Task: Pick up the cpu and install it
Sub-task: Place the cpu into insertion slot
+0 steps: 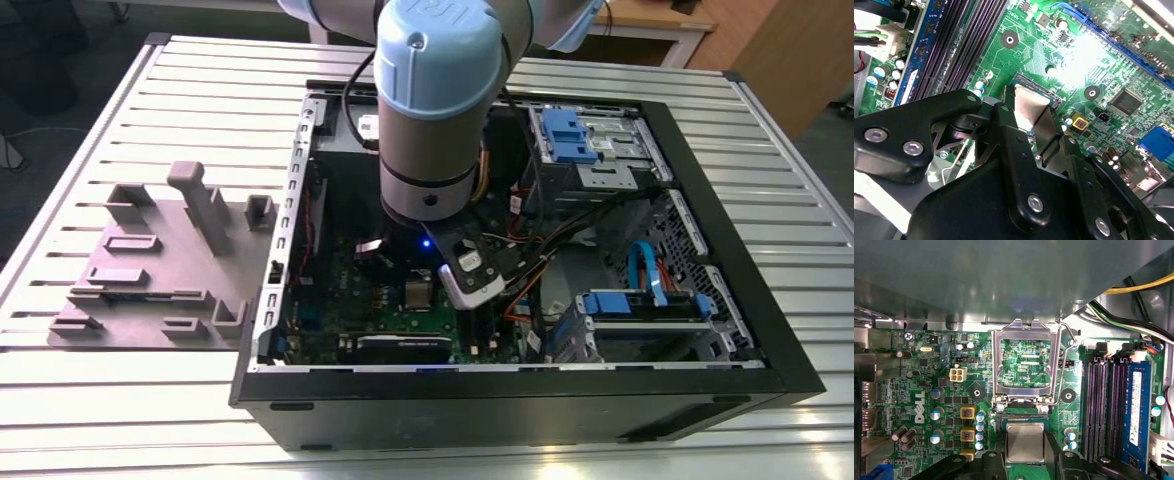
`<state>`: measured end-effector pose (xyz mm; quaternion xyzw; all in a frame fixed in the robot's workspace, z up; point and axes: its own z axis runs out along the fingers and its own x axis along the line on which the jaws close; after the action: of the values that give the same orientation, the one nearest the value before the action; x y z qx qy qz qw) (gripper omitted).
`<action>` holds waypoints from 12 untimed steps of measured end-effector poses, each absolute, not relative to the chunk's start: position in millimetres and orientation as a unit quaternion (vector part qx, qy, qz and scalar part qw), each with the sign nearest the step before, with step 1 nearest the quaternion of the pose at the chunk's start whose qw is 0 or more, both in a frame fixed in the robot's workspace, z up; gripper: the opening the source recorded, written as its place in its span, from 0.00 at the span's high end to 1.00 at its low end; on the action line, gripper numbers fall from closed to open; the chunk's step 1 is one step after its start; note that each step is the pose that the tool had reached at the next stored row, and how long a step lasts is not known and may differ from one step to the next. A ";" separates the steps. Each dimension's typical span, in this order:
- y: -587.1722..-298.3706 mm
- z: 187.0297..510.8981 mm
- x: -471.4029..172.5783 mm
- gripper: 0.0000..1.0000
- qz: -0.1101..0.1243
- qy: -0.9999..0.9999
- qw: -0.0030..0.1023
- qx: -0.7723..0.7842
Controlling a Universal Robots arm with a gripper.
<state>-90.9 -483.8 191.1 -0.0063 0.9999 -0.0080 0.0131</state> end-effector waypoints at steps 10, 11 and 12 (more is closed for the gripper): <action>-483.8 191.1 -90.9 0.61 -0.008 1.000 0.013 -0.006; -483.8 191.1 -90.9 0.61 -0.008 1.000 0.013 -0.006; -483.8 191.1 -90.9 0.61 -0.008 1.000 0.013 -0.006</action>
<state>-90.9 -483.8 191.1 -0.0063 0.9999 -0.0079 0.0131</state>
